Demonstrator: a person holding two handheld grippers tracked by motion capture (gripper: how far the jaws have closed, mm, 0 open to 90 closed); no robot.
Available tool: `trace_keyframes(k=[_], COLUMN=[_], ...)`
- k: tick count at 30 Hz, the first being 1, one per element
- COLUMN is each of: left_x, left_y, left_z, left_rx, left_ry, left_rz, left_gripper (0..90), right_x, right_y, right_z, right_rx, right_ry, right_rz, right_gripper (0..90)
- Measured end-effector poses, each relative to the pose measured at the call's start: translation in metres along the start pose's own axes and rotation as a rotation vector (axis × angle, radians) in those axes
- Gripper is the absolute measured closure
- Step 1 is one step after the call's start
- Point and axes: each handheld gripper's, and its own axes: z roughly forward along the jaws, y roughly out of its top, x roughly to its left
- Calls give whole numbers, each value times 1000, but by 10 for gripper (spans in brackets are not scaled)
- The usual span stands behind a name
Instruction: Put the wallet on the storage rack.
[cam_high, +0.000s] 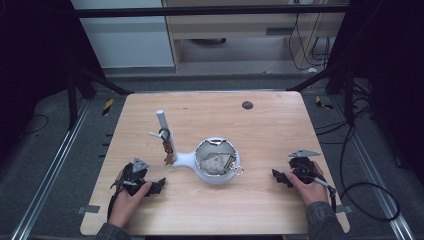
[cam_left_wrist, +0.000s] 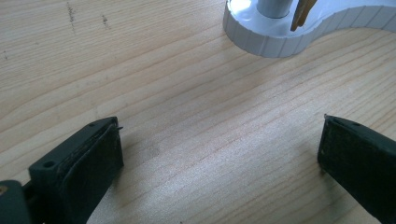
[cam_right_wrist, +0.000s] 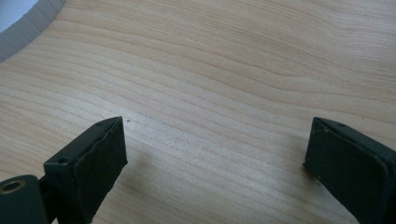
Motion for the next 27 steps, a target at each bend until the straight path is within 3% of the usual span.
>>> trace_keyframes(k=[17,27], left_x=[0,0], left_y=[0,0], left_z=[0,0], left_rx=[0,-1], left_ry=[0,-2], left_rz=[0,1], left_gripper=[0,0], right_x=[9,13], right_y=[-5,-11], right_z=[6,2], right_rx=[-44,-48], right_ry=[-52,-57], right_rz=[-10,-14], right_gripper=[25,25])
